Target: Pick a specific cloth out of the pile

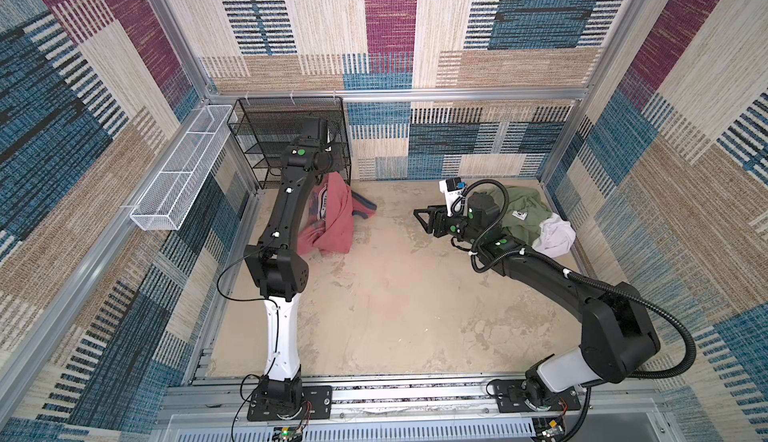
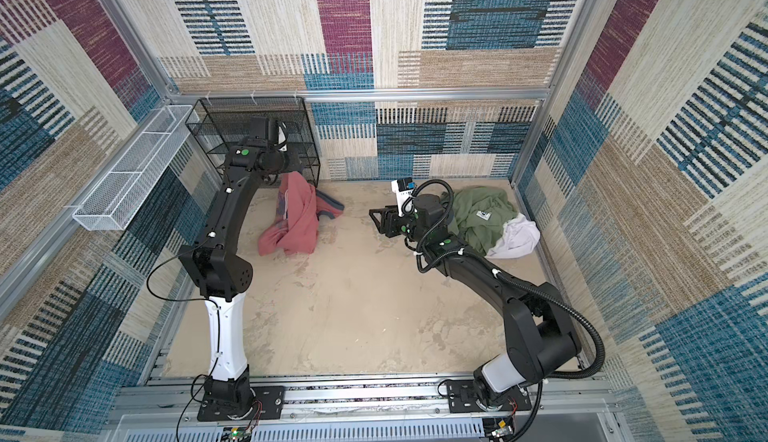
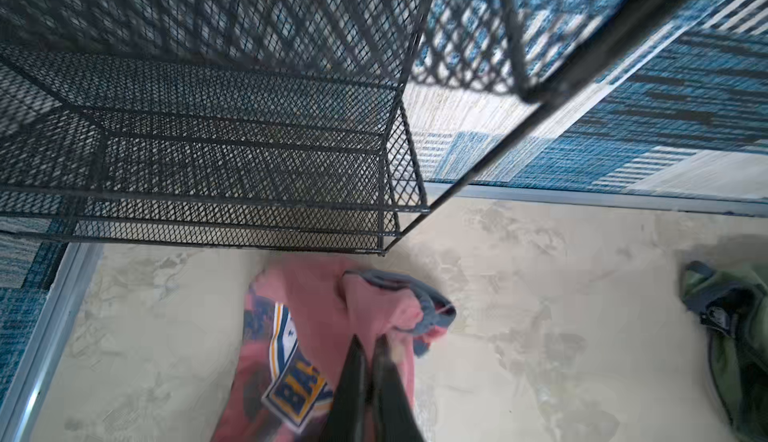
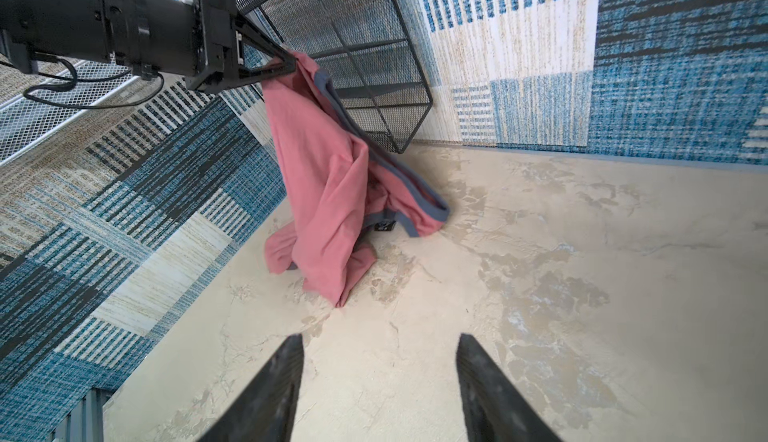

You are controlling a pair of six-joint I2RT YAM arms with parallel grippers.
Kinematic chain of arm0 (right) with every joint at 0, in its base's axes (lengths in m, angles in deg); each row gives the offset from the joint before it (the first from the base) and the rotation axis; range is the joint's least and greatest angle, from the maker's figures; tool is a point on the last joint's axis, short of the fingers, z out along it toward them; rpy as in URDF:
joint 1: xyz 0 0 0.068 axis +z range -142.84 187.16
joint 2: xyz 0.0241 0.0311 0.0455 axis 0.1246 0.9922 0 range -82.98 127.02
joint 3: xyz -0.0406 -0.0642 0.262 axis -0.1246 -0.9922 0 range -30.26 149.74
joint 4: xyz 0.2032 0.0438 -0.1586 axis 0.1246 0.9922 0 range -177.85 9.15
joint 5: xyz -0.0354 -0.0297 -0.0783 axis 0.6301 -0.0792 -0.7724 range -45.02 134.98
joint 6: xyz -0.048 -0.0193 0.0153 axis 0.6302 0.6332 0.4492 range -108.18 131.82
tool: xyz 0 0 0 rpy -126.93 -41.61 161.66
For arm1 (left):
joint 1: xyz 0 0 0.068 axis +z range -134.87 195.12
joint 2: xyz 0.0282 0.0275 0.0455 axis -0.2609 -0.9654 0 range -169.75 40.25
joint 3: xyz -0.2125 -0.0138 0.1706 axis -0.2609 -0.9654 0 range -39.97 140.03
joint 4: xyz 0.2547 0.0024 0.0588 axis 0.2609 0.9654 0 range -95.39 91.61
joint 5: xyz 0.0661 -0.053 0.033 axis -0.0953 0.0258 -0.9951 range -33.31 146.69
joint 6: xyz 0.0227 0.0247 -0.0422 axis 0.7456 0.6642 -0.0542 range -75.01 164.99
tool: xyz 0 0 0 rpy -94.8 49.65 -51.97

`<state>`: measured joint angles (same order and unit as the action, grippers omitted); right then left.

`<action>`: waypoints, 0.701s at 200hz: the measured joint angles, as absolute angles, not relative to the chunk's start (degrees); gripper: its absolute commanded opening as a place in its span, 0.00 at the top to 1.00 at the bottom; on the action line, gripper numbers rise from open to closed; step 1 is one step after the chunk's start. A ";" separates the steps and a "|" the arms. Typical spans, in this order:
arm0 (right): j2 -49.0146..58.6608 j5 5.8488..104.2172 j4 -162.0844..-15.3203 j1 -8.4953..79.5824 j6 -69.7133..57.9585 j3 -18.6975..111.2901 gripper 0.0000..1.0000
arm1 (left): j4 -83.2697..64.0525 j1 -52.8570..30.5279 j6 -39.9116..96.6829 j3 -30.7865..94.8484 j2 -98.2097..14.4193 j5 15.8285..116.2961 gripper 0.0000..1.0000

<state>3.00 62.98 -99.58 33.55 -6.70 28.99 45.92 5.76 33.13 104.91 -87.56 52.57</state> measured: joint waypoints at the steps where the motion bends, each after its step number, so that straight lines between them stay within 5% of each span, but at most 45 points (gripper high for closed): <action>1: 2.97 62.98 -99.56 33.55 -6.70 28.99 0.38 | 45.94 5.76 33.13 104.91 -87.54 52.57 1.00; 67: 2.36 63.05 -99.16 33.55 -6.75 28.99 0.38 | 46.93 5.50 32.54 88.65 -76.46 52.51 1.00; 140: 1.34 64.68 -99.14 33.57 -7.51 28.27 0.39 | 39.30 5.98 30.10 50.05 -52.85 48.70 1.00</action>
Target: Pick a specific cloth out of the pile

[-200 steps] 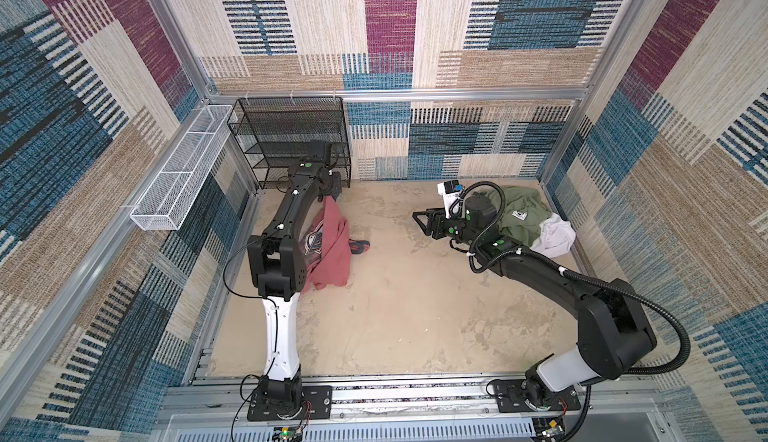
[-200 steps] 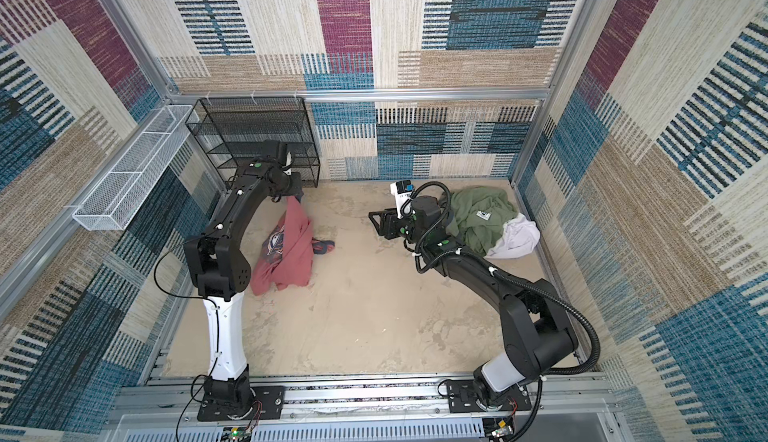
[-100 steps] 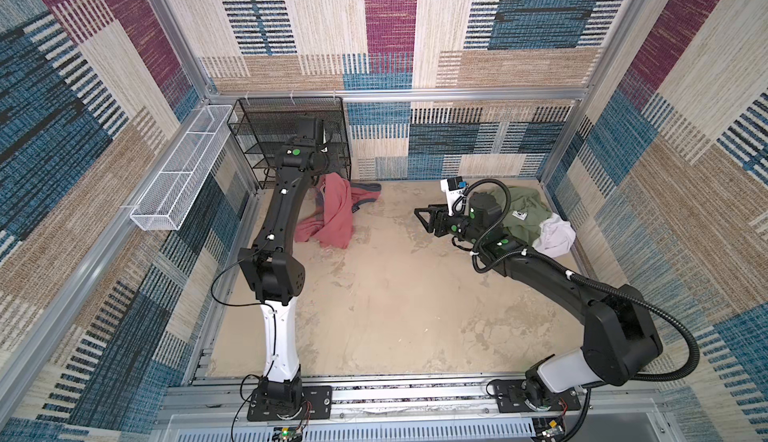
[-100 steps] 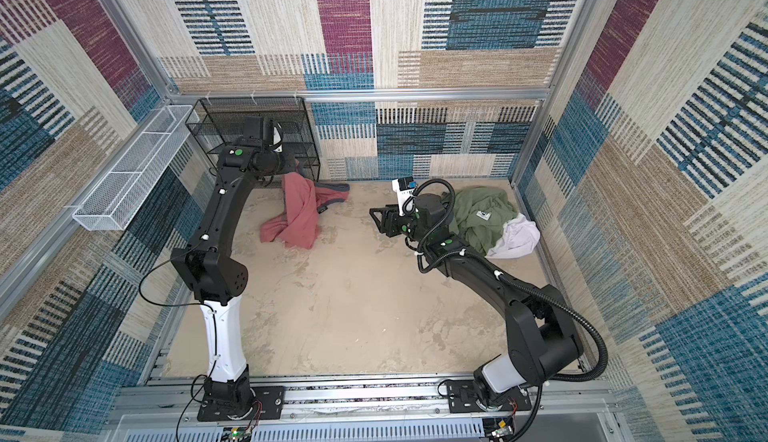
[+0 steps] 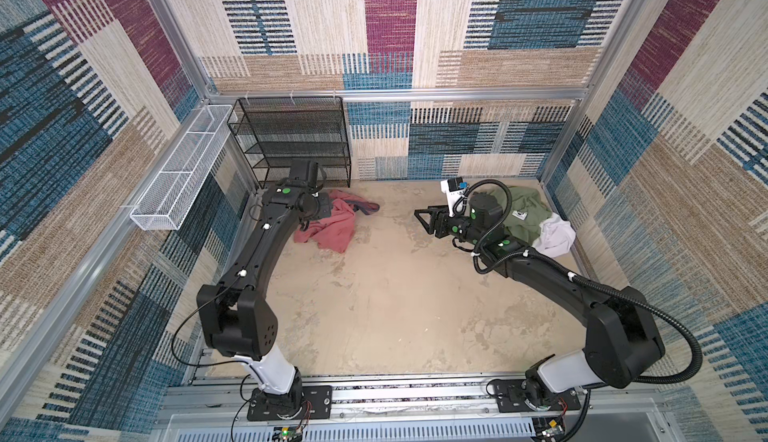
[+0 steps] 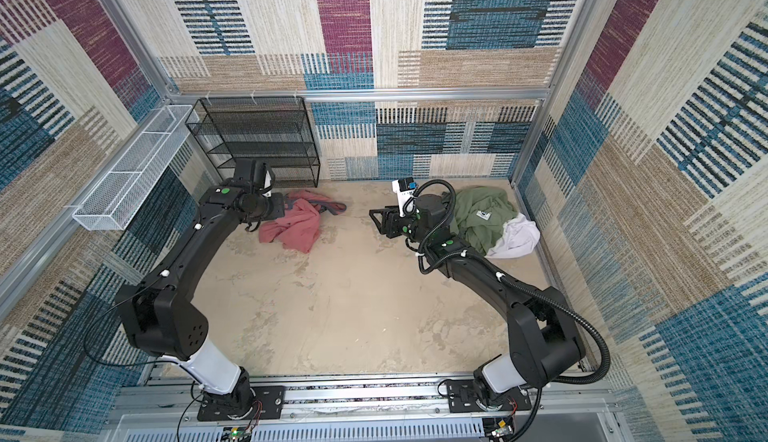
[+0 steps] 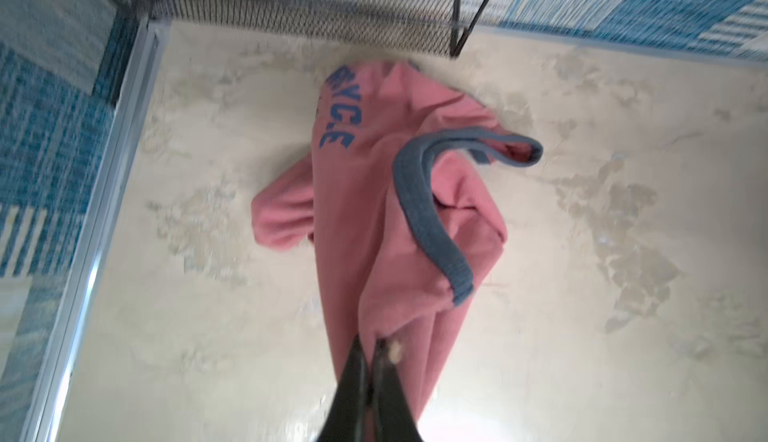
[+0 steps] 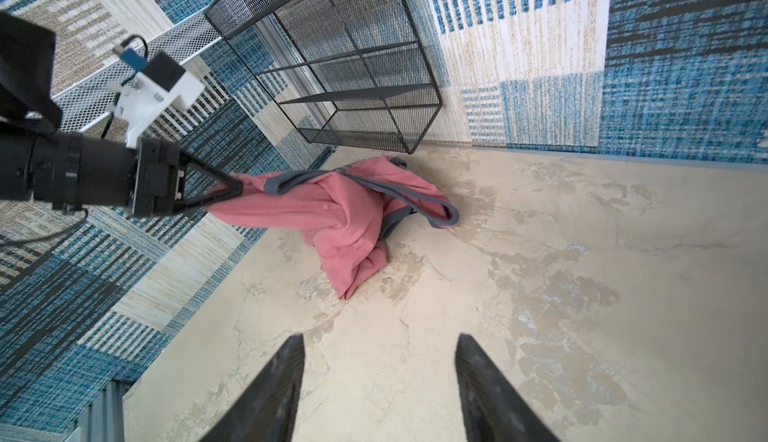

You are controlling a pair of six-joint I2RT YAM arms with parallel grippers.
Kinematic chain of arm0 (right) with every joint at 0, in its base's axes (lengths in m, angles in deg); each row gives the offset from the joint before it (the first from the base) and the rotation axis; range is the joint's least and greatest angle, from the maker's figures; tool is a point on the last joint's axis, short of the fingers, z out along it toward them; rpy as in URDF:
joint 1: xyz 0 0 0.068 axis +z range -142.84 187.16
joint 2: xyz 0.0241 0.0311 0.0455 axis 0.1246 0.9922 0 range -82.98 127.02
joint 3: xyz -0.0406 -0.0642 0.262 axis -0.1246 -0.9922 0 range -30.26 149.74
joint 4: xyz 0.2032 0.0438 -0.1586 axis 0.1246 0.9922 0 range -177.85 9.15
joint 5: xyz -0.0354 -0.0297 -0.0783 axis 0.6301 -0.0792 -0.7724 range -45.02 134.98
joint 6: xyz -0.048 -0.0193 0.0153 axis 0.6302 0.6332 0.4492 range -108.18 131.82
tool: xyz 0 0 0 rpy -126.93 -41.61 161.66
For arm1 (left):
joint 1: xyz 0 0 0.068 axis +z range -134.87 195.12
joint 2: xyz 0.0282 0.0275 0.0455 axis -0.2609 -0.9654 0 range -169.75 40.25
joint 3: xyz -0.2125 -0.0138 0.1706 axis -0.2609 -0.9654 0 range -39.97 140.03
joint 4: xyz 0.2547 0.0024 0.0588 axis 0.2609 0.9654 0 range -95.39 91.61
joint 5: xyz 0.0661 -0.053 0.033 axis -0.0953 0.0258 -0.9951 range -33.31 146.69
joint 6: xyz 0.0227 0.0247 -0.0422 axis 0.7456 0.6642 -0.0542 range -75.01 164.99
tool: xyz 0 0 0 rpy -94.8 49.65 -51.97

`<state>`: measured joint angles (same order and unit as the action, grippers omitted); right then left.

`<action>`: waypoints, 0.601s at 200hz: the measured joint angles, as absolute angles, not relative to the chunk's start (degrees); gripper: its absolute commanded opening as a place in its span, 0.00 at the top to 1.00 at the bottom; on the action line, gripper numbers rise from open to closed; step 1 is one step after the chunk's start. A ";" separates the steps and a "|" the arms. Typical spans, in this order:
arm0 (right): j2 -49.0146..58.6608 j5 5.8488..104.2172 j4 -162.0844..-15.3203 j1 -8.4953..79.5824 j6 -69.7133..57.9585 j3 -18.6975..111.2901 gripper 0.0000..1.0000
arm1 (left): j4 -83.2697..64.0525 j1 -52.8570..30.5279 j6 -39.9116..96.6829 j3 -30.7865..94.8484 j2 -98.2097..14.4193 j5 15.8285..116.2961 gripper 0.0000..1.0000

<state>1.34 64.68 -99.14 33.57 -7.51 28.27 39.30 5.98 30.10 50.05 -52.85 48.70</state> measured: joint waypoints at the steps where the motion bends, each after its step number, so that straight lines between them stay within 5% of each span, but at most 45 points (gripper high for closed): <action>1: 1.31 64.71 -99.14 33.57 -7.53 28.27 0.39 | 39.19 6.00 30.05 49.74 -52.63 48.66 1.00; 120: 1.09 67.48 -99.12 33.68 -8.28 27.76 0.40 | 34.47 9.15 26.97 32.83 -48.07 44.57 1.00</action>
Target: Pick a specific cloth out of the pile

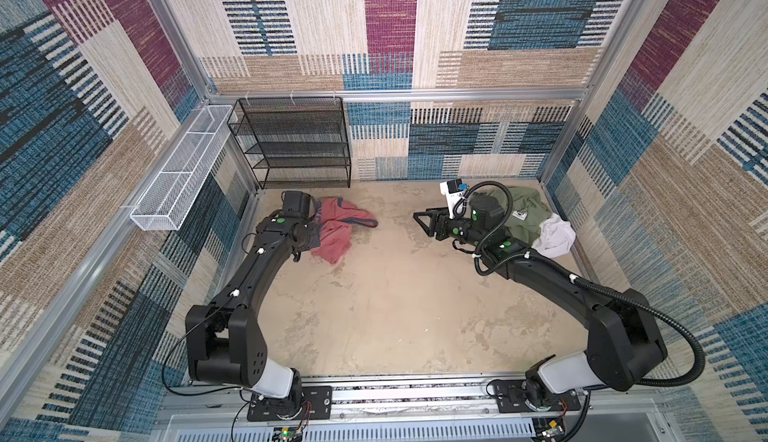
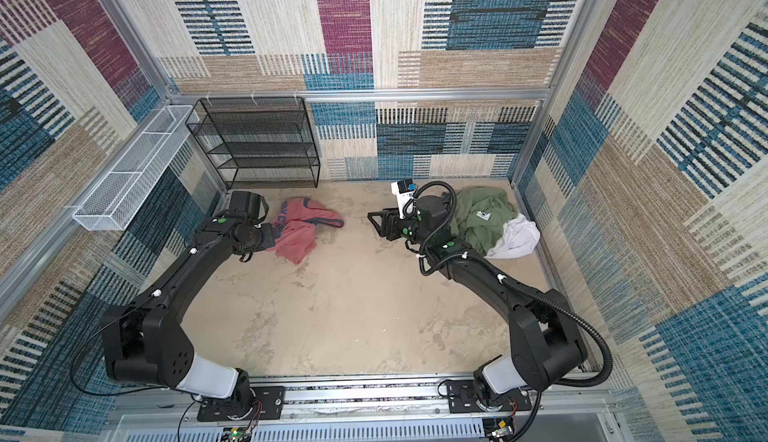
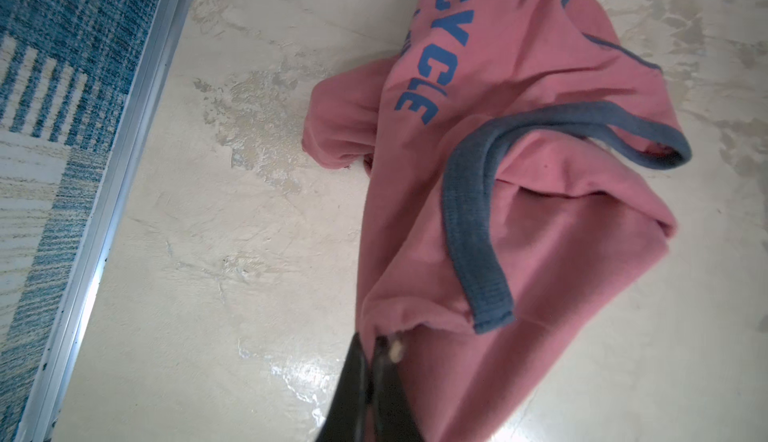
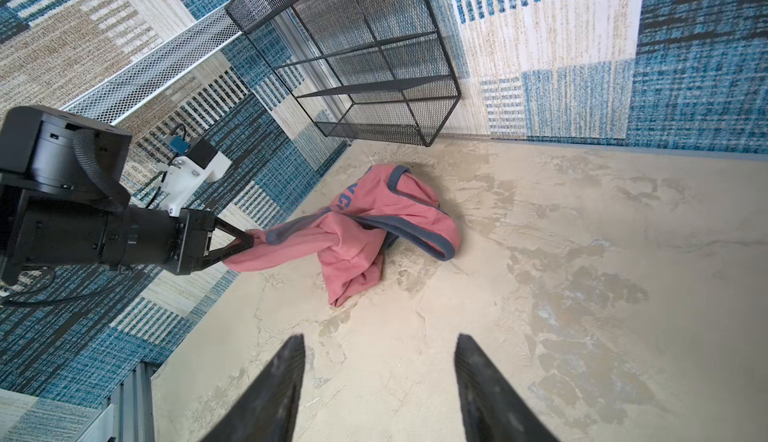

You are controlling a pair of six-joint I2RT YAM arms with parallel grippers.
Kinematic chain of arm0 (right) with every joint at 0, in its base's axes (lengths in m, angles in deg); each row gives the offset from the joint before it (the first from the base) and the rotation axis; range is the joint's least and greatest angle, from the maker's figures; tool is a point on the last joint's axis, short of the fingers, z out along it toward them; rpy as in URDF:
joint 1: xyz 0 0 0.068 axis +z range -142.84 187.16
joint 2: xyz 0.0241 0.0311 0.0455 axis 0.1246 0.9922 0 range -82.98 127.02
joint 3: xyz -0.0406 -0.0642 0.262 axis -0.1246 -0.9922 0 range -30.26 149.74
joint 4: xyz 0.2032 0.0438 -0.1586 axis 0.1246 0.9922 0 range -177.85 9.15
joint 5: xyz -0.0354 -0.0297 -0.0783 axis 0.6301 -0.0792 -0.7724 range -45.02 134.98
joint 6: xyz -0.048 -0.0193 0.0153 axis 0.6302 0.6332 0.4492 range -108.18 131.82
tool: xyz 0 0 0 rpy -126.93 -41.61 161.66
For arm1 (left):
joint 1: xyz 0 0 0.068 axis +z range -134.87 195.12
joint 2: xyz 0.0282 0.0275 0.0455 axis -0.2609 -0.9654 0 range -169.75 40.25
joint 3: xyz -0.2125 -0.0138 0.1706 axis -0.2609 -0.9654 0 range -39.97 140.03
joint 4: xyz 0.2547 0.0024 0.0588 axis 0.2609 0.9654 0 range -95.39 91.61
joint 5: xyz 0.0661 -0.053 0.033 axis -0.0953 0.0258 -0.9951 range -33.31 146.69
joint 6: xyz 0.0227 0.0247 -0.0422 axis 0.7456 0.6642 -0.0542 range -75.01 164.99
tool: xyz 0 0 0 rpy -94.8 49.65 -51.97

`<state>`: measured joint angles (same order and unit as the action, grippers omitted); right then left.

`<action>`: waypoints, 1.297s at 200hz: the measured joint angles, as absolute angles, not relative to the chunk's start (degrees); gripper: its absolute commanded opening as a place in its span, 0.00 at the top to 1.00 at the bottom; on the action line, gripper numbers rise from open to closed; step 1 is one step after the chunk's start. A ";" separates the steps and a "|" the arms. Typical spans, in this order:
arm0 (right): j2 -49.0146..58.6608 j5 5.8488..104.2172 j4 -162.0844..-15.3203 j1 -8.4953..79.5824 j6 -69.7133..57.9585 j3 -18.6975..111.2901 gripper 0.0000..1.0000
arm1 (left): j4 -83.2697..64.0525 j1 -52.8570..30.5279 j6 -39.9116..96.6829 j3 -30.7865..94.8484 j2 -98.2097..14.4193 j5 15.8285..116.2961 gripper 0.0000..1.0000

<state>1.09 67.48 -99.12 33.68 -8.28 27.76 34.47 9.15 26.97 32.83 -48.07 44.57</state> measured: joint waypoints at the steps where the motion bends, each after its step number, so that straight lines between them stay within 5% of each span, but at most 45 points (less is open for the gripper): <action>1: 1.12 67.48 -99.12 33.68 -8.28 27.76 0.40 | 34.45 9.15 26.97 32.87 -48.22 44.57 1.00; 23: 1.27 67.50 -99.14 33.66 -8.47 27.76 0.40 | 33.90 9.43 26.99 34.86 -52.94 44.70 1.00; 41: 1.60 67.50 -99.16 33.66 -8.71 27.76 0.40 | 33.55 9.54 26.99 37.17 -56.00 44.86 0.70; 70: 1.64 67.46 -99.18 33.68 -9.06 27.72 0.40 | 33.51 10.17 26.99 38.25 -56.72 44.79 0.57; 174: 0.68 66.78 -99.36 33.71 -9.06 26.04 0.39 | 36.02 3.09 28.98 46.38 -50.23 41.73 0.52; 259: -0.89 64.27 -98.94 33.22 -7.16 25.23 0.36 | 36.37 -8.75 33.18 70.88 -78.36 47.08 0.46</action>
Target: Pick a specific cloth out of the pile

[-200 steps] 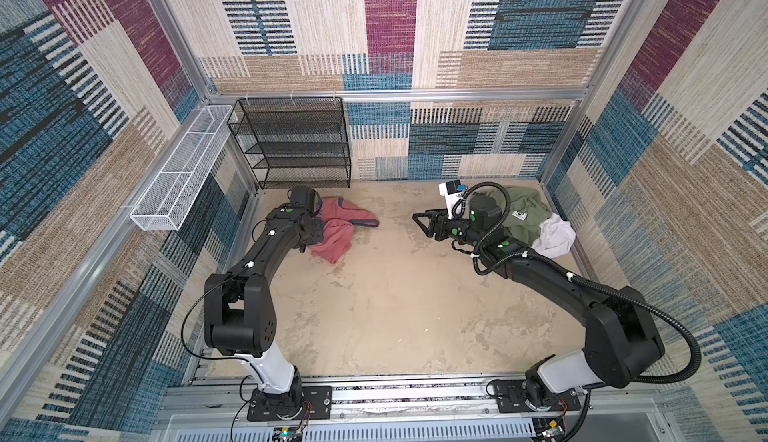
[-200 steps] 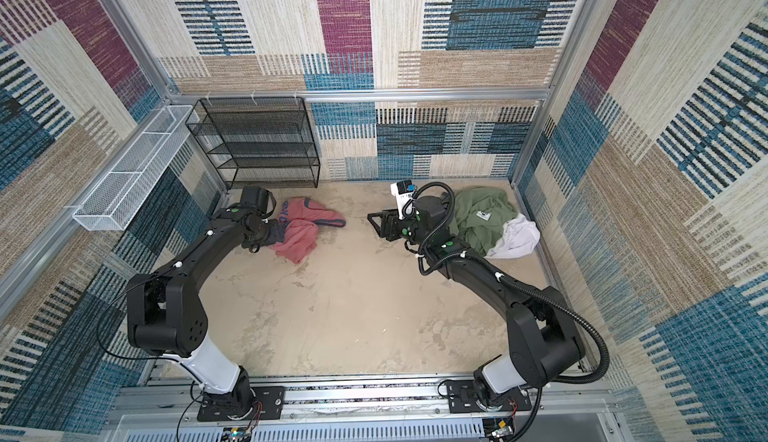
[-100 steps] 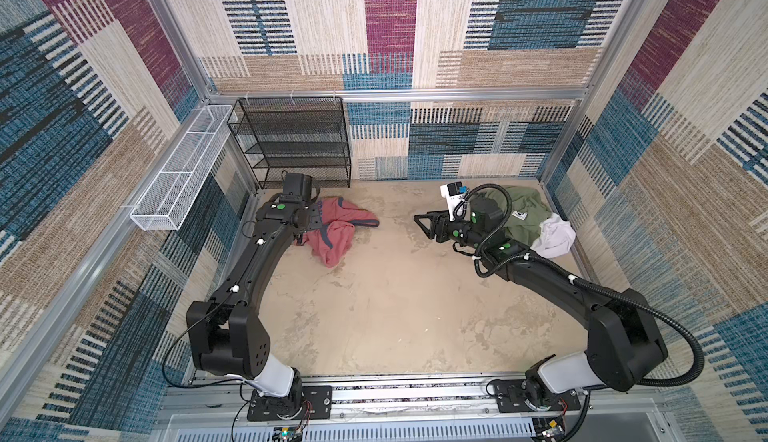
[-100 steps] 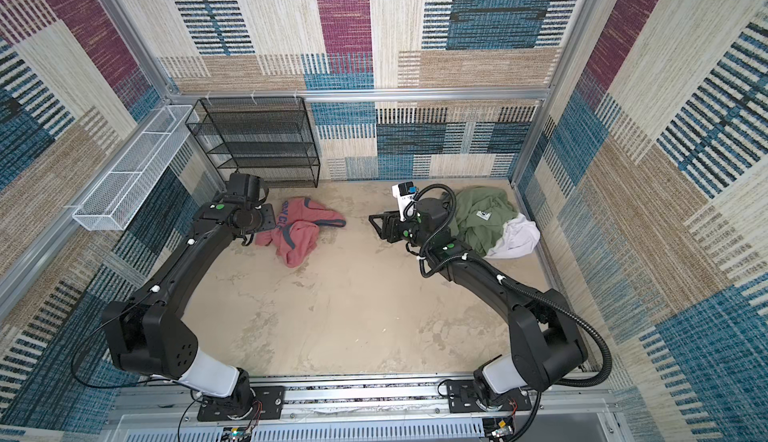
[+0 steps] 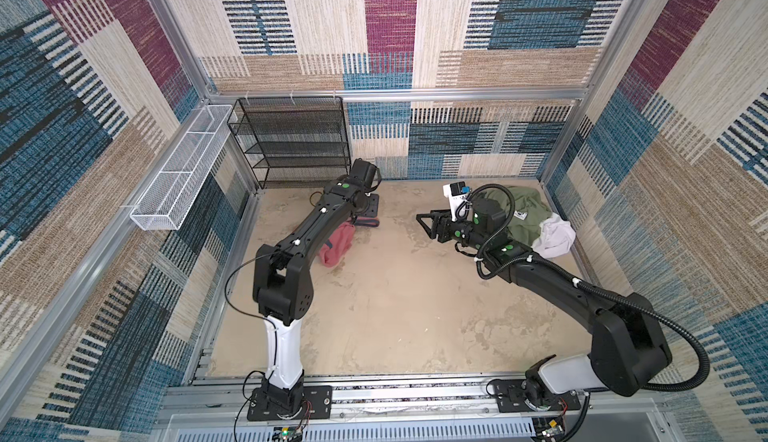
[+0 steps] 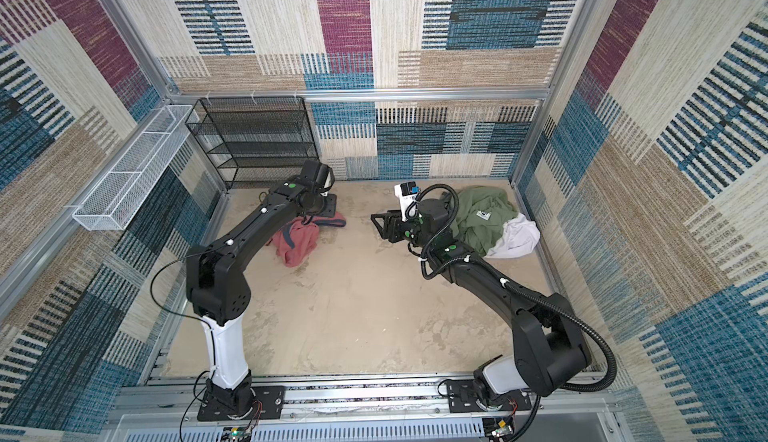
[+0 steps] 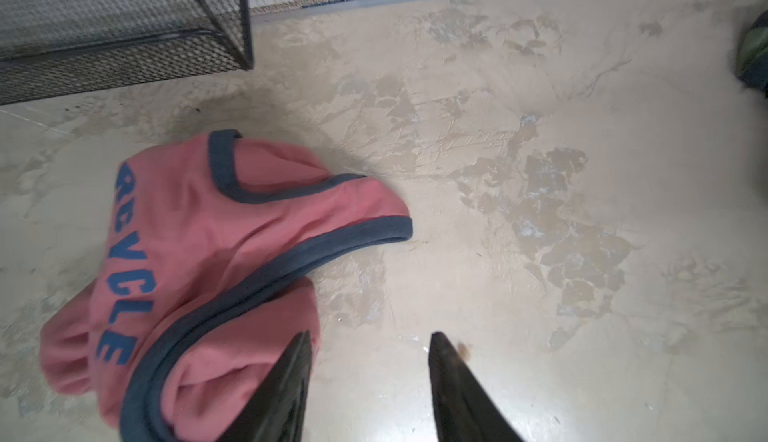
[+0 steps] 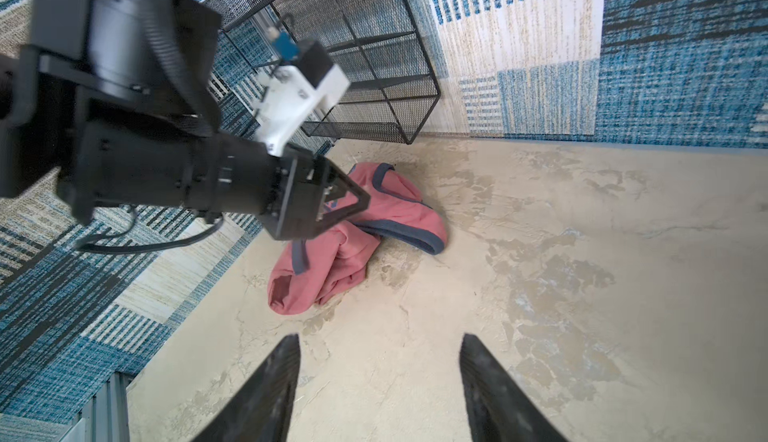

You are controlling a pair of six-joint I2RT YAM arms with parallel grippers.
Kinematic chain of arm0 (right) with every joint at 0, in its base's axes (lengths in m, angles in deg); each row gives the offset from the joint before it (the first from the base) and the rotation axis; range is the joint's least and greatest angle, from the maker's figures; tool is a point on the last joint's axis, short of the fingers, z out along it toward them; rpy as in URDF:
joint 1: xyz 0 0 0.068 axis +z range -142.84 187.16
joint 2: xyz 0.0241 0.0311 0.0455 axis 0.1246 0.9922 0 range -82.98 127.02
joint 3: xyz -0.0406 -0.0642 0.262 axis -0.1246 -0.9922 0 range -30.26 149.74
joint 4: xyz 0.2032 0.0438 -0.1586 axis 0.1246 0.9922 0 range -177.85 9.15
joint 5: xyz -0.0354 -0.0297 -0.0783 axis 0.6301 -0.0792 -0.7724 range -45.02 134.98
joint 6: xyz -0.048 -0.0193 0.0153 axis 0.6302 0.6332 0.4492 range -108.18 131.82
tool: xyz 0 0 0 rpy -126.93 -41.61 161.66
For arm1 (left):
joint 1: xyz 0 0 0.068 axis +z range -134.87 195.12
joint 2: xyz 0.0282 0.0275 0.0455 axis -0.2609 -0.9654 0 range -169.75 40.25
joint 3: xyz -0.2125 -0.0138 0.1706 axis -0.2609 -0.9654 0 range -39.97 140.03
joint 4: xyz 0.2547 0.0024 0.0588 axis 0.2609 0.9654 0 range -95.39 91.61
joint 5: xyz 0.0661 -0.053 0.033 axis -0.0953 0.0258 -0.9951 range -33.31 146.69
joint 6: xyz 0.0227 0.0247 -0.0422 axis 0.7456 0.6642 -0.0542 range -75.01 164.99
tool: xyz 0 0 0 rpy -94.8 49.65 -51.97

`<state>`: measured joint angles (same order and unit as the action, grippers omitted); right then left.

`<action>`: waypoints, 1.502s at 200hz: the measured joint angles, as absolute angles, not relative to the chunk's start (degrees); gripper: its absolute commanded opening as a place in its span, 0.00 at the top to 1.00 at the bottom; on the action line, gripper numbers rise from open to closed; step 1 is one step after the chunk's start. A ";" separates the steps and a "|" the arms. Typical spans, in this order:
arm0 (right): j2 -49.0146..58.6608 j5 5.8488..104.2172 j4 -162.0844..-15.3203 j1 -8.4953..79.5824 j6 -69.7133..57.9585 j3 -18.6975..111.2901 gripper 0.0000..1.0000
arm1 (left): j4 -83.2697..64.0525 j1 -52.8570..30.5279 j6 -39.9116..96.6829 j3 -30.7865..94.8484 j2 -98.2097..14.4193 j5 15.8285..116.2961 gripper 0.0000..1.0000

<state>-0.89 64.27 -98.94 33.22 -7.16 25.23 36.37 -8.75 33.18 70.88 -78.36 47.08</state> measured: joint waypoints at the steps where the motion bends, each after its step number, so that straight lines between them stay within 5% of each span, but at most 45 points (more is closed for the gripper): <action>1: -0.89 64.27 -98.94 33.18 -7.14 25.23 0.36 | 36.39 -8.84 33.18 71.45 -78.91 47.19 0.46; 68: -2.01 65.14 -99.12 27.61 -7.25 21.45 0.35 | 43.89 -9.50 33.42 94.83 -99.45 47.92 0.37; 191: -1.35 66.98 -100.56 25.77 -7.64 20.55 0.36 | 47.12 -8.25 34.27 97.98 -107.52 46.36 0.44; 236: -1.38 67.04 -100.89 25.57 -7.64 20.46 0.36 | 47.04 -7.90 34.32 99.10 -109.24 46.45 0.61; 276: -1.79 67.02 -100.89 25.55 -7.64 20.44 0.36 | 46.47 -7.49 34.47 98.37 -109.11 46.34 1.00; 300: -2.07 67.00 -100.89 25.51 -7.64 20.44 0.36 | 45.96 -7.60 34.47 96.45 -107.71 46.63 1.00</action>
<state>-2.07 67.00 -100.89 25.51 -7.64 20.44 45.96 -7.60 34.47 96.45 -107.71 46.63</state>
